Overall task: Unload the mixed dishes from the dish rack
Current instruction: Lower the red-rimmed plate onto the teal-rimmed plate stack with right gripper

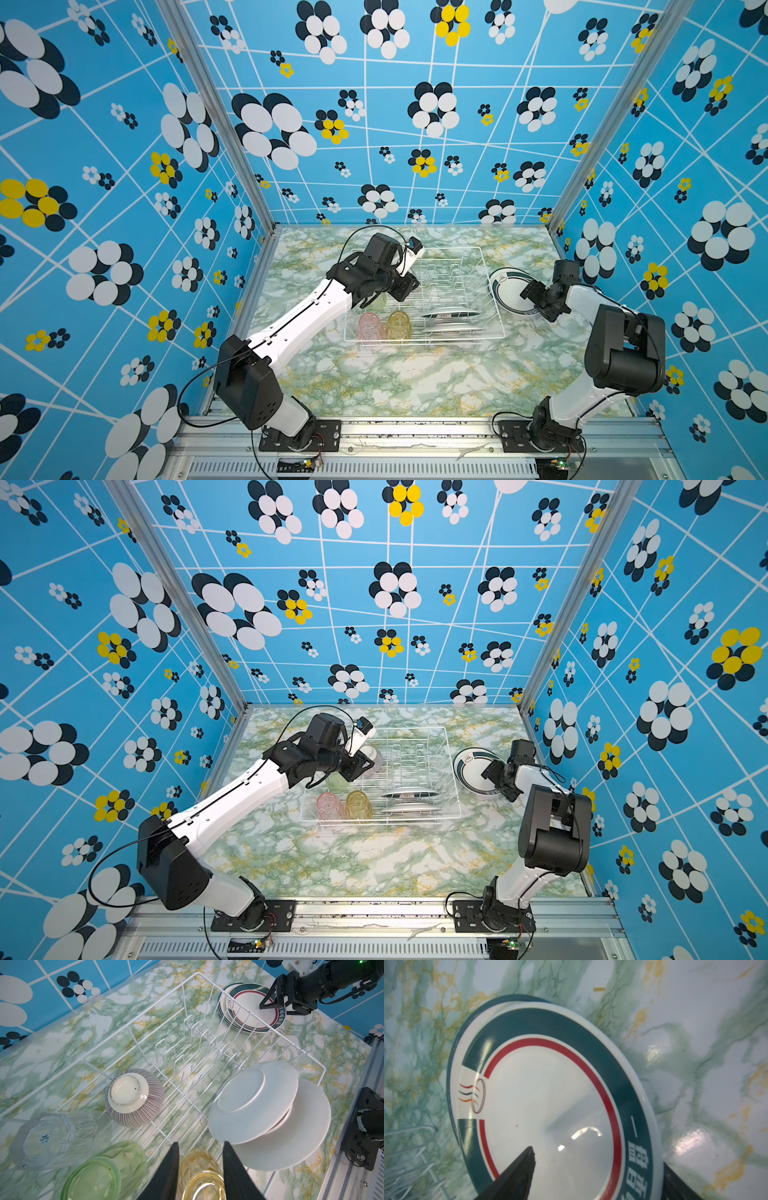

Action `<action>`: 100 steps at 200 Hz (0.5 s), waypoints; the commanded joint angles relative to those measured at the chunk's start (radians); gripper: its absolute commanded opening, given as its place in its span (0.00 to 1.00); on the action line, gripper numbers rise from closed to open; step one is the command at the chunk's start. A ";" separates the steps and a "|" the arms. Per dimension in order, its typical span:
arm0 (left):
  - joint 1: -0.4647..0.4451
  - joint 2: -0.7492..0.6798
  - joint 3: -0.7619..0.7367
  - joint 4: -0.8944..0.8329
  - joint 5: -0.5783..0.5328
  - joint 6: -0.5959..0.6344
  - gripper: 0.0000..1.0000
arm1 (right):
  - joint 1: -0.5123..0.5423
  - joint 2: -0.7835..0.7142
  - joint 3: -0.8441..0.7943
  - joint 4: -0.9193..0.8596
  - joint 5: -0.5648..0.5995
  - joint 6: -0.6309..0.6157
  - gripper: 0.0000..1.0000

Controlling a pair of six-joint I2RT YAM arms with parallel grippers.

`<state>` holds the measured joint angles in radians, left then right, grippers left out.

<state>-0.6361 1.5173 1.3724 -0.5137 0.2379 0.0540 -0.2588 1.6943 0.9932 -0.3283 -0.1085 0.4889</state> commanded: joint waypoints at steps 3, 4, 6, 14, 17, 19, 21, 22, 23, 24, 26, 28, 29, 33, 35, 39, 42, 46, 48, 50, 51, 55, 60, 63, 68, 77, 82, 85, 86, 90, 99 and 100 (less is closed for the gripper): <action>-0.002 -0.014 -0.023 -0.016 -0.002 0.021 0.37 | 0.018 0.031 0.049 -0.051 0.036 -0.022 0.82; -0.002 -0.014 -0.023 -0.016 -0.002 0.021 0.37 | 0.019 0.032 0.049 -0.052 0.036 -0.022 0.82; -0.002 -0.014 -0.024 -0.016 -0.002 0.022 0.37 | 0.019 0.035 0.051 -0.052 0.036 -0.022 0.82; -0.002 -0.013 -0.025 -0.016 -0.002 0.023 0.37 | 0.024 0.043 0.058 -0.054 0.039 -0.024 0.83; -0.002 -0.012 -0.025 -0.016 -0.001 0.023 0.37 | 0.025 0.046 0.060 -0.055 0.039 -0.023 0.83; -0.001 -0.012 -0.025 -0.016 -0.001 0.023 0.37 | 0.025 0.047 0.062 -0.055 0.039 -0.023 0.83; -0.001 -0.012 -0.026 -0.016 -0.002 0.023 0.37 | 0.026 0.049 0.064 -0.055 0.039 -0.024 0.83; -0.001 -0.011 -0.026 -0.016 -0.002 0.023 0.37 | 0.027 0.049 0.065 -0.055 0.039 -0.024 0.83; -0.001 -0.011 -0.026 -0.016 -0.002 0.023 0.37 | 0.027 0.051 0.065 -0.055 0.039 -0.024 0.83; -0.001 -0.011 -0.026 -0.016 -0.001 0.023 0.37 | 0.027 0.051 0.066 -0.055 0.039 -0.023 0.83; 0.000 -0.011 -0.026 -0.016 -0.001 0.023 0.37 | 0.028 0.053 0.068 -0.055 0.040 -0.023 0.83; 0.000 -0.011 -0.026 -0.016 -0.002 0.023 0.37 | 0.029 0.054 0.069 -0.055 0.040 -0.022 0.83; 0.000 -0.011 -0.026 -0.016 -0.002 0.023 0.37 | 0.029 0.055 0.070 -0.055 0.040 -0.022 0.83; 0.000 -0.011 -0.026 -0.016 -0.002 0.023 0.37 | 0.031 0.059 0.070 -0.055 0.041 -0.022 0.83; 0.000 -0.010 -0.027 -0.016 -0.002 0.024 0.37 | 0.032 0.060 0.071 -0.056 0.041 -0.022 0.83; 0.000 -0.009 -0.027 -0.016 0.000 0.024 0.37 | 0.033 0.062 0.073 -0.056 0.042 -0.023 0.83; -0.001 -0.009 -0.026 -0.016 0.000 0.024 0.37 | 0.033 0.064 0.074 -0.056 0.043 -0.023 0.83; -0.001 -0.009 -0.027 -0.016 0.000 0.026 0.37 | 0.034 0.066 0.075 -0.057 0.044 -0.022 0.84; 0.000 -0.009 -0.027 -0.016 0.001 0.025 0.37 | 0.036 0.068 0.076 -0.056 0.044 -0.022 0.84; 0.000 -0.009 -0.027 -0.017 0.000 0.026 0.37 | 0.035 0.069 0.077 -0.057 0.044 -0.022 0.84; 0.000 -0.009 -0.027 -0.017 0.000 0.026 0.37 | 0.035 0.070 0.078 -0.057 0.044 -0.022 0.84; 0.001 -0.008 -0.027 -0.017 0.000 0.026 0.37 | 0.036 0.073 0.079 -0.057 0.044 -0.022 0.84; 0.001 -0.008 -0.027 -0.018 0.000 0.027 0.37 | 0.036 0.076 0.081 -0.058 0.045 -0.023 0.84; 0.001 -0.008 -0.028 -0.018 0.000 0.027 0.37 | 0.037 0.077 0.081 -0.058 0.045 -0.022 0.84; 0.001 -0.008 -0.028 -0.019 0.000 0.027 0.37 | 0.037 0.082 0.082 -0.058 0.046 -0.022 0.84; 0.002 -0.007 -0.028 -0.020 0.000 0.029 0.37 | 0.038 0.087 0.084 -0.056 0.046 -0.022 0.84; 0.002 -0.006 -0.028 -0.021 0.000 0.029 0.37 | 0.038 0.089 0.085 -0.058 0.047 -0.023 0.84; 0.002 -0.006 -0.028 -0.020 0.001 0.028 0.37 | 0.038 0.092 0.085 -0.057 0.047 -0.023 0.84; 0.002 -0.006 -0.027 -0.021 0.001 0.028 0.37 | 0.038 0.092 0.085 -0.057 0.047 -0.023 0.84; 0.002 -0.005 -0.027 -0.021 0.001 0.028 0.37 | 0.038 0.095 0.086 -0.057 0.047 -0.023 0.84; 0.003 -0.005 -0.028 -0.020 0.001 0.029 0.37 | 0.038 0.102 0.089 -0.056 0.047 -0.023 0.85; 0.003 -0.005 -0.028 -0.020 0.001 0.029 0.37 | 0.039 0.103 0.090 -0.056 0.047 -0.023 0.85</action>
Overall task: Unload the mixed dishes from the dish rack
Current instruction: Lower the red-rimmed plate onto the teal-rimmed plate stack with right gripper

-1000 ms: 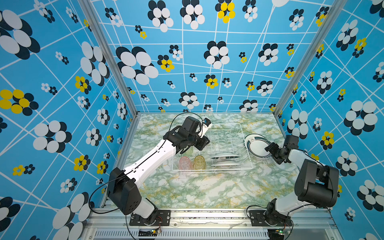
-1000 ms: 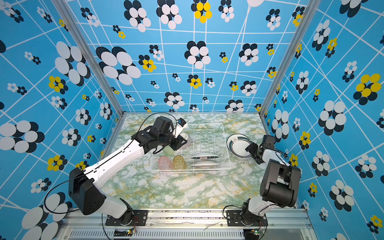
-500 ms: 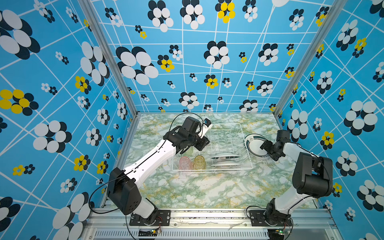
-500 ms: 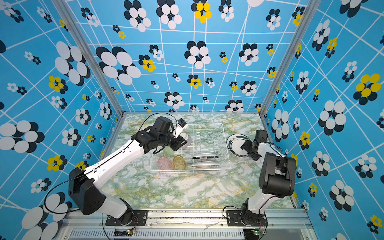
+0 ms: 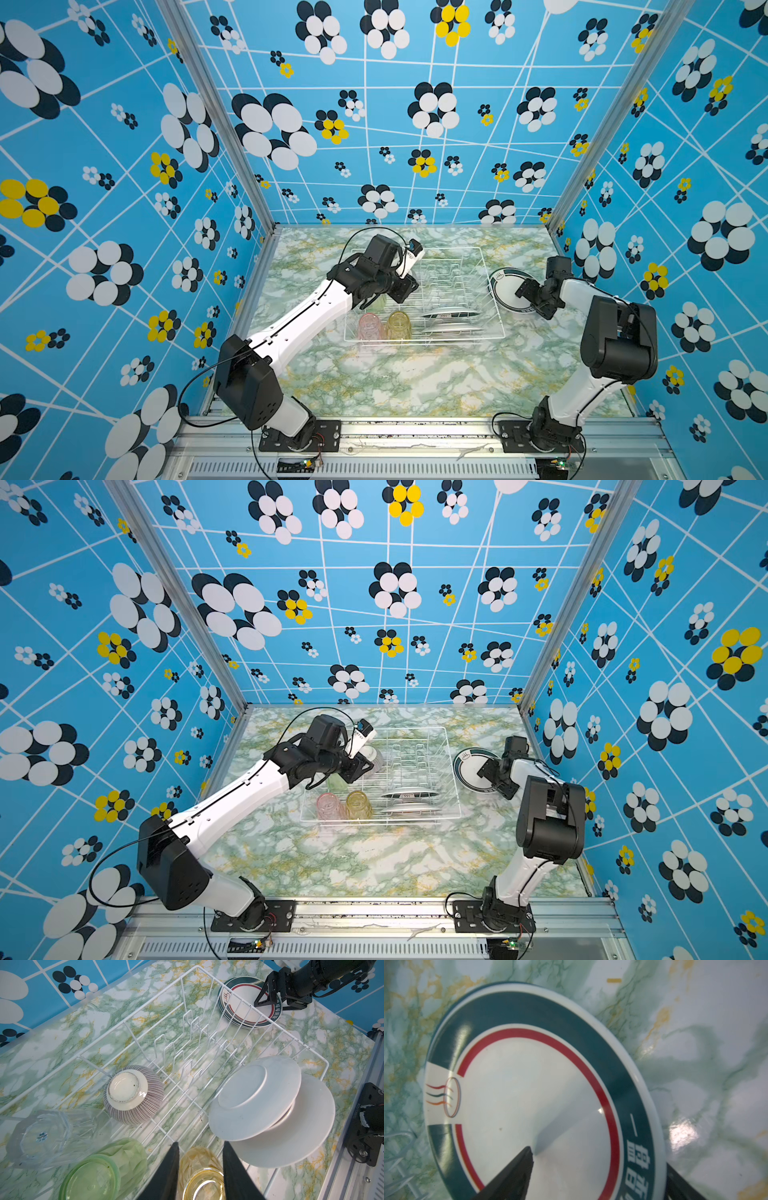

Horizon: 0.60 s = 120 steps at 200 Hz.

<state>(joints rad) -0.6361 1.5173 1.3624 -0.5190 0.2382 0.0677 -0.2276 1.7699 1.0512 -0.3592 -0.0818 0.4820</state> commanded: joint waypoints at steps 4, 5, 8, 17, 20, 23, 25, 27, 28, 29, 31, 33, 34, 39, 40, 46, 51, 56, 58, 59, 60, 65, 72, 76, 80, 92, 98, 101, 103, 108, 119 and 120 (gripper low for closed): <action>0.002 -0.005 -0.018 -0.015 0.001 0.015 0.37 | 0.009 0.031 0.033 -0.027 0.020 -0.017 0.85; 0.002 -0.005 -0.018 -0.015 0.001 0.015 0.37 | 0.008 0.032 0.034 -0.027 0.020 -0.017 0.85; 0.003 -0.005 -0.019 -0.015 0.001 0.015 0.37 | 0.008 0.034 0.035 -0.027 0.021 -0.018 0.85; 0.003 -0.005 -0.017 -0.016 0.002 0.015 0.37 | 0.009 0.041 0.041 -0.030 0.025 -0.019 0.85; 0.003 -0.005 -0.017 -0.016 0.003 0.015 0.37 | 0.010 0.043 0.044 -0.032 0.026 -0.019 0.85; 0.003 -0.003 -0.017 -0.017 0.003 0.015 0.37 | 0.010 0.044 0.046 -0.034 0.026 -0.019 0.85; 0.003 -0.003 -0.017 -0.018 0.003 0.015 0.37 | 0.010 0.047 0.047 -0.036 0.027 -0.018 0.85; 0.003 -0.003 -0.018 -0.018 0.003 0.014 0.37 | 0.010 0.048 0.049 -0.036 0.028 -0.019 0.85; 0.003 -0.003 -0.017 -0.018 0.003 0.014 0.37 | 0.010 0.050 0.050 -0.036 0.028 -0.019 0.85; 0.003 -0.003 -0.017 -0.019 0.003 0.015 0.37 | 0.010 0.050 0.051 -0.036 0.028 -0.019 0.85; 0.003 -0.004 -0.018 -0.018 0.003 0.015 0.37 | 0.010 0.052 0.050 -0.038 0.028 -0.020 0.85; 0.002 -0.004 -0.018 -0.018 0.003 0.015 0.37 | 0.010 0.053 0.053 -0.038 0.027 -0.020 0.85; 0.002 -0.004 -0.017 -0.019 0.003 0.015 0.37 | 0.011 0.054 0.053 -0.038 0.028 -0.019 0.85; 0.002 -0.005 -0.018 -0.019 0.003 0.015 0.37 | 0.011 0.058 0.056 -0.039 0.029 -0.021 0.85; 0.002 -0.005 -0.018 -0.019 0.003 0.015 0.37 | 0.011 0.060 0.057 -0.040 0.030 -0.022 0.85; 0.002 -0.004 -0.018 -0.020 0.003 0.015 0.37 | 0.011 0.064 0.062 -0.045 0.033 -0.024 0.85; 0.002 -0.005 -0.018 -0.021 0.003 0.015 0.37 | 0.012 0.067 0.065 -0.048 0.035 -0.026 0.85; 0.002 -0.005 -0.018 -0.022 0.003 0.015 0.37 | 0.013 0.072 0.069 -0.050 0.039 -0.027 0.85; 0.002 -0.005 -0.018 -0.022 0.003 0.016 0.37 | 0.014 0.074 0.071 -0.053 0.041 -0.028 0.85; 0.002 -0.006 -0.018 -0.022 0.003 0.016 0.37 | 0.014 0.074 0.072 -0.055 0.041 -0.028 0.85; 0.002 -0.005 -0.019 -0.022 0.003 0.016 0.37 | 0.014 0.075 0.073 -0.056 0.042 -0.029 0.85; 0.003 -0.006 -0.019 -0.023 0.003 0.017 0.37 | 0.014 0.078 0.077 -0.059 0.044 -0.031 0.85; 0.003 -0.006 -0.018 -0.023 0.003 0.017 0.37 | 0.016 0.082 0.080 -0.062 0.046 -0.032 0.85; 0.002 -0.006 -0.018 -0.024 0.003 0.017 0.37 | 0.016 0.085 0.083 -0.063 0.046 -0.033 0.85; 0.003 -0.005 -0.019 -0.024 0.003 0.017 0.37 | 0.016 0.087 0.085 -0.064 0.047 -0.034 0.85; 0.002 -0.005 -0.017 -0.027 0.003 0.017 0.37 | 0.017 0.092 0.090 -0.067 0.047 -0.033 0.85; 0.002 -0.005 -0.017 -0.027 0.003 0.017 0.37 | 0.019 0.095 0.093 -0.069 0.046 -0.034 0.85; 0.002 -0.006 -0.018 -0.027 0.003 0.017 0.37 | 0.019 0.095 0.093 -0.069 0.047 -0.033 0.85; 0.002 -0.006 -0.017 -0.028 0.004 0.017 0.37 | 0.019 0.097 0.093 -0.069 0.047 -0.034 0.85; 0.002 -0.006 -0.018 -0.028 0.004 0.018 0.37 | 0.019 0.098 0.094 -0.068 0.047 -0.033 0.85; 0.002 -0.006 -0.016 -0.030 0.003 0.018 0.37 | 0.021 0.102 0.098 -0.070 0.047 -0.035 0.85; 0.002 -0.006 -0.017 -0.030 0.003 0.018 0.37 | 0.021 0.102 0.099 -0.071 0.046 -0.035 0.85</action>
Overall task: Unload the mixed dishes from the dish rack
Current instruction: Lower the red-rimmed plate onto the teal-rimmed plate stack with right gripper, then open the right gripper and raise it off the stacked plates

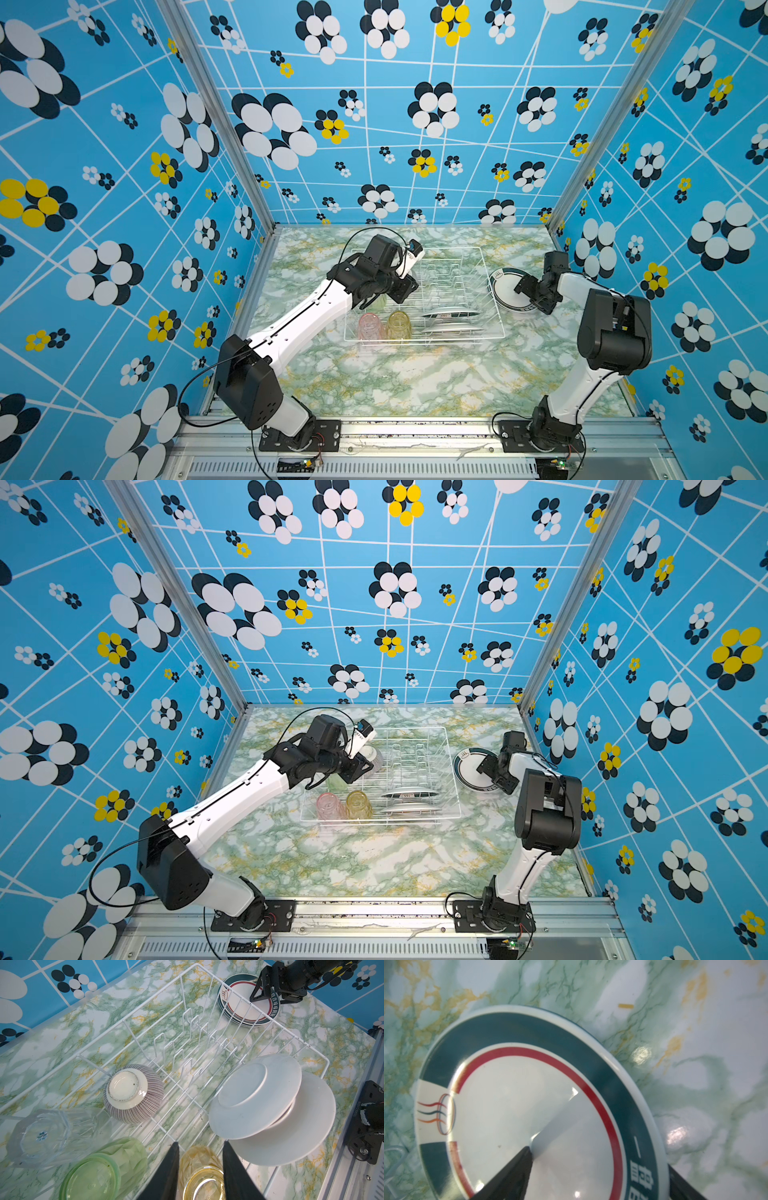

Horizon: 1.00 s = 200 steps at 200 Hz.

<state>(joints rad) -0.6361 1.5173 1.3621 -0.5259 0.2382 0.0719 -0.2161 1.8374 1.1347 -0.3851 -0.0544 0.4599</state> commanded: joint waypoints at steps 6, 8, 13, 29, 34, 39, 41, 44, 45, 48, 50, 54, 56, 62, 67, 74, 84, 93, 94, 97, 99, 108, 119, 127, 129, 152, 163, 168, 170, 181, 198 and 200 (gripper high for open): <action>0.003 -0.006 -0.017 -0.024 0.003 0.016 0.37 | 0.010 0.038 0.019 -0.048 0.019 -0.015 0.85; 0.003 -0.006 -0.017 -0.024 0.003 0.015 0.37 | 0.011 0.039 0.020 -0.049 0.019 -0.014 0.85; 0.002 -0.007 -0.017 -0.025 0.003 0.015 0.37 | 0.011 0.042 0.025 -0.051 0.017 -0.015 0.85; 0.002 -0.008 -0.016 -0.029 0.001 0.017 0.37 | 0.015 0.051 0.032 -0.058 0.019 -0.017 0.85; 0.003 -0.008 -0.018 -0.029 0.001 0.016 0.38 | 0.015 0.053 0.033 -0.057 0.019 -0.016 0.85; 0.002 -0.009 -0.018 -0.029 0.001 0.017 0.38 | 0.017 0.056 0.035 -0.058 0.019 -0.017 0.85; 0.002 -0.009 -0.019 -0.029 0.000 0.017 0.38 | 0.017 0.056 0.036 -0.058 0.020 -0.017 0.85; 0.002 -0.010 -0.019 -0.029 0.001 0.017 0.38 | 0.017 0.058 0.037 -0.058 0.020 -0.016 0.85; 0.002 -0.011 -0.020 -0.029 0.001 0.017 0.38 | 0.017 0.058 0.037 -0.058 0.020 -0.016 0.85; 0.002 -0.010 -0.019 -0.031 0.002 0.017 0.38 | 0.017 0.060 0.038 -0.060 0.020 -0.016 0.85; 0.002 -0.011 -0.020 -0.031 0.001 0.017 0.38 | 0.018 0.061 0.038 -0.061 0.020 -0.016 0.85; 0.002 -0.010 -0.020 -0.031 0.001 0.017 0.38 | 0.018 0.064 0.040 -0.062 0.021 -0.017 0.86; 0.002 -0.010 -0.020 -0.031 0.001 0.017 0.38 | 0.018 0.065 0.042 -0.062 0.021 -0.016 0.86; 0.003 -0.009 -0.020 -0.033 0.003 0.017 0.38 | 0.019 0.069 0.045 -0.065 0.021 -0.016 0.85; 0.003 -0.009 -0.020 -0.035 0.003 0.018 0.38 | 0.020 0.072 0.048 -0.070 0.022 -0.017 0.85; 0.002 -0.009 -0.018 -0.037 0.003 0.019 0.38 | 0.020 0.075 0.050 -0.073 0.020 -0.018 0.86; 0.002 -0.011 -0.019 -0.039 0.003 0.019 0.38 | 0.020 0.076 0.047 -0.073 0.021 -0.018 0.86; 0.002 -0.012 -0.017 -0.041 0.003 0.020 0.38 | 0.020 0.070 0.042 -0.070 0.024 -0.017 0.86; 0.002 -0.012 -0.017 -0.041 0.003 0.020 0.38 | 0.021 0.069 0.041 -0.070 0.025 -0.017 0.86; 0.001 -0.012 -0.017 -0.042 0.003 0.020 0.38 | 0.020 0.065 0.038 -0.069 0.030 -0.016 0.86; 0.001 -0.012 -0.017 -0.042 0.003 0.020 0.38 | 0.020 0.062 0.036 -0.067 0.032 -0.016 0.86; 0.001 -0.015 -0.017 -0.043 0.003 0.020 0.38 | 0.020 0.047 0.025 -0.060 0.043 -0.016 0.88; 0.001 -0.020 -0.020 -0.042 0.001 0.020 0.38 | 0.017 0.025 0.013 -0.055 0.050 -0.015 0.89; 0.000 -0.025 -0.021 -0.040 0.000 0.020 0.39 | 0.014 0.007 0.006 -0.053 0.052 -0.017 0.89; 0.000 -0.027 -0.022 -0.040 0.000 0.020 0.39 | 0.013 0.003 0.003 -0.052 0.052 -0.016 0.89; -0.007 -0.043 -0.033 -0.031 0.001 0.023 0.39 | -0.012 -0.057 -0.031 -0.044 0.047 -0.017 0.90; -0.015 -0.049 -0.036 -0.027 0.005 0.028 0.40 | -0.031 -0.095 -0.055 -0.038 0.035 -0.016 0.90; -0.020 -0.050 -0.037 -0.025 0.006 0.033 0.40 | -0.038 -0.115 -0.066 -0.033 0.024 -0.018 0.90; -0.023 -0.050 -0.037 -0.025 0.006 0.034 0.40 | -0.043 -0.122 -0.072 -0.033 0.021 -0.016 0.90; -0.038 -0.049 -0.033 -0.025 0.004 0.048 0.40 | -0.062 -0.173 -0.099 -0.024 0.001 -0.018 0.90; -0.076 -0.041 -0.024 -0.028 -0.004 0.080 0.40 | -0.081 -0.256 -0.135 -0.024 -0.021 -0.027 0.90; -0.081 -0.042 -0.022 -0.028 -0.006 0.084 0.40 | -0.081 -0.268 -0.139 -0.024 -0.022 -0.029 0.90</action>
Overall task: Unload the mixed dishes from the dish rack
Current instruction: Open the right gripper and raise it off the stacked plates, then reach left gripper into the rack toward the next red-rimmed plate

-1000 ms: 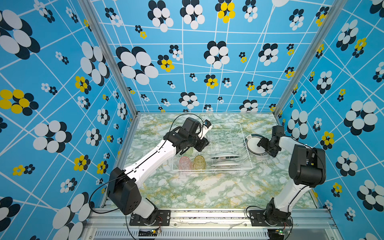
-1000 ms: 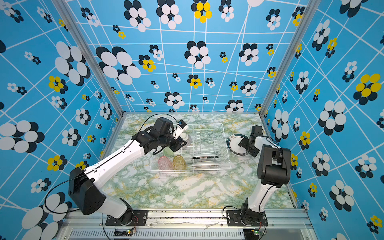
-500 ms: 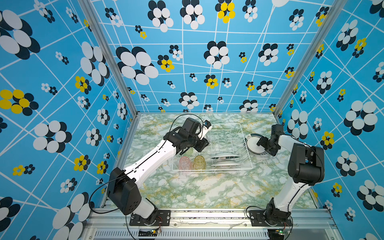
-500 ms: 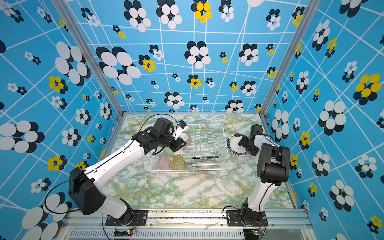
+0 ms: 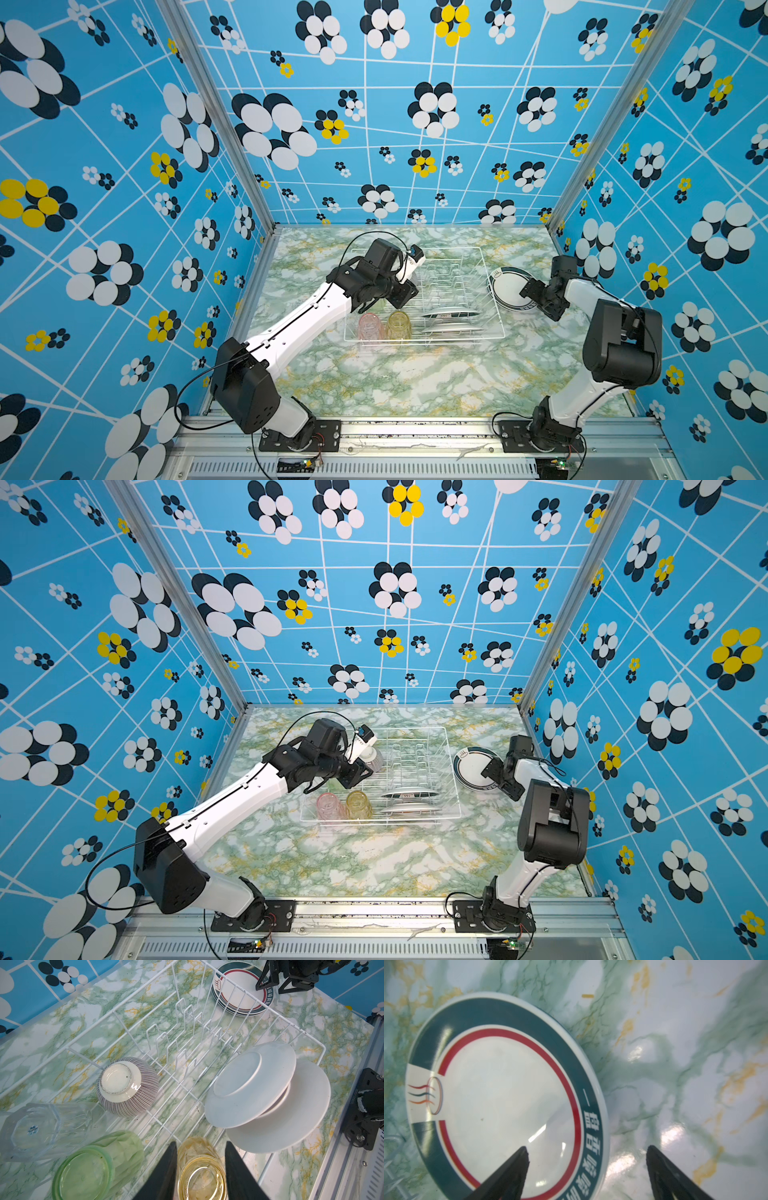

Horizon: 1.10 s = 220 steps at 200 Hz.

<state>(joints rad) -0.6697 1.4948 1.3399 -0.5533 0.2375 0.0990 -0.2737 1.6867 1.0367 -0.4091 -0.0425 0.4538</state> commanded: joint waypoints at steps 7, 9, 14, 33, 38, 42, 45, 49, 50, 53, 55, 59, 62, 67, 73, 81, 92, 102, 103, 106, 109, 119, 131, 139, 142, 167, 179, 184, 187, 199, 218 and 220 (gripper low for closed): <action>-0.066 -0.014 0.006 -0.003 -0.010 0.075 0.40 | -0.024 -0.155 -0.054 0.000 -0.044 -0.034 0.90; -0.072 -0.012 0.009 -0.005 -0.011 0.080 0.40 | -0.024 -0.165 -0.057 -0.001 -0.052 -0.037 0.90; -0.086 -0.008 0.014 -0.008 -0.015 0.094 0.40 | -0.024 -0.190 -0.068 0.000 -0.066 -0.041 0.90; -0.143 0.012 0.041 -0.027 -0.039 0.145 0.39 | -0.020 -0.278 -0.098 -0.011 -0.133 -0.062 0.89; -0.156 0.018 0.047 -0.031 -0.042 0.156 0.38 | -0.019 -0.298 -0.104 -0.017 -0.147 -0.066 0.89; -0.164 0.023 0.054 -0.036 -0.044 0.163 0.38 | -0.014 -0.314 -0.109 -0.022 -0.156 -0.070 0.89; -0.171 0.028 0.059 -0.039 -0.044 0.169 0.38 | -0.011 -0.325 -0.111 -0.026 -0.163 -0.074 0.88; -0.179 0.034 0.067 -0.046 -0.046 0.173 0.38 | -0.003 -0.339 -0.113 -0.033 -0.169 -0.080 0.88; -0.180 0.037 0.068 -0.047 -0.047 0.175 0.38 | -0.001 -0.343 -0.115 -0.034 -0.169 -0.082 0.88; -0.186 0.042 0.076 -0.052 -0.048 0.179 0.38 | 0.004 -0.353 -0.116 -0.043 -0.170 -0.086 0.88; -0.189 0.046 0.081 -0.056 -0.049 0.181 0.38 | 0.010 -0.361 -0.118 -0.047 -0.171 -0.089 0.88; -0.197 0.055 0.091 -0.063 -0.052 0.186 0.38 | 0.019 -0.373 -0.119 -0.059 -0.168 -0.093 0.88; -0.203 0.063 0.098 -0.070 -0.054 0.190 0.38 | 0.027 -0.382 -0.120 -0.066 -0.168 -0.097 0.88; -0.211 0.078 0.113 -0.080 -0.063 0.196 0.38 | 0.040 -0.399 -0.124 -0.076 -0.166 -0.103 0.88; -0.222 0.094 0.129 -0.089 -0.080 0.202 0.38 | 0.056 -0.417 -0.127 -0.089 -0.164 -0.109 0.88; -0.236 0.118 0.152 -0.103 -0.111 0.209 0.38 | 0.077 -0.440 -0.133 -0.100 -0.160 -0.111 0.88; -0.252 0.154 0.184 -0.122 -0.149 0.222 0.37 | 0.093 -0.472 -0.143 -0.109 -0.166 -0.112 0.87; -0.265 0.185 0.212 -0.138 -0.180 0.233 0.37 | 0.102 -0.500 -0.150 -0.118 -0.171 -0.110 0.87; -0.265 0.189 0.215 -0.139 -0.182 0.233 0.37 | 0.103 -0.504 -0.150 -0.118 -0.171 -0.110 0.87; -0.267 0.198 0.223 -0.143 -0.189 0.236 0.37 | 0.103 -0.511 -0.152 -0.122 -0.169 -0.109 0.87; -0.270 0.205 0.230 -0.147 -0.196 0.239 0.37 | 0.105 -0.519 -0.153 -0.125 -0.169 -0.109 0.87; -0.275 0.233 0.253 -0.158 -0.207 0.247 0.37 | 0.106 -0.544 -0.158 -0.130 -0.169 -0.112 0.87; -0.277 0.260 0.278 -0.172 -0.211 0.253 0.37 | 0.107 -0.567 -0.160 -0.139 -0.163 -0.116 0.87; -0.278 0.277 0.292 -0.179 -0.212 0.254 0.37 | 0.107 -0.578 -0.161 -0.144 -0.163 -0.119 0.87; -0.278 0.282 0.298 -0.181 -0.211 0.256 0.37 | 0.107 -0.582 -0.161 -0.147 -0.163 -0.119 0.87; -0.286 0.324 0.336 -0.200 -0.207 0.263 0.37 | 0.107 -0.602 -0.167 -0.148 -0.165 -0.121 0.87; -0.289 0.343 0.351 -0.209 -0.207 0.266 0.37 | 0.107 -0.607 -0.171 -0.146 -0.166 -0.122 0.87; -0.290 0.350 0.358 -0.213 -0.207 0.267 0.37 | 0.107 -0.608 -0.171 -0.144 -0.166 -0.120 0.87; -0.289 0.354 0.362 -0.214 -0.206 0.268 0.37 | 0.107 -0.610 -0.171 -0.143 -0.167 -0.121 0.87; -0.290 0.371 0.378 -0.225 -0.206 0.272 0.36 | 0.107 -0.611 -0.173 -0.142 -0.172 -0.119 0.87; -0.291 0.399 0.404 -0.238 -0.224 0.281 0.36 | 0.107 -0.615 -0.175 -0.139 -0.173 -0.119 0.87; -0.291 0.403 0.407 -0.237 -0.228 0.283 0.36 | 0.107 -0.615 -0.175 -0.139 -0.172 -0.119 0.87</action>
<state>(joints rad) -0.9535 1.8568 1.6974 -0.7479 0.0372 0.3573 -0.1722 1.0859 0.8768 -0.5220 -0.1978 0.3508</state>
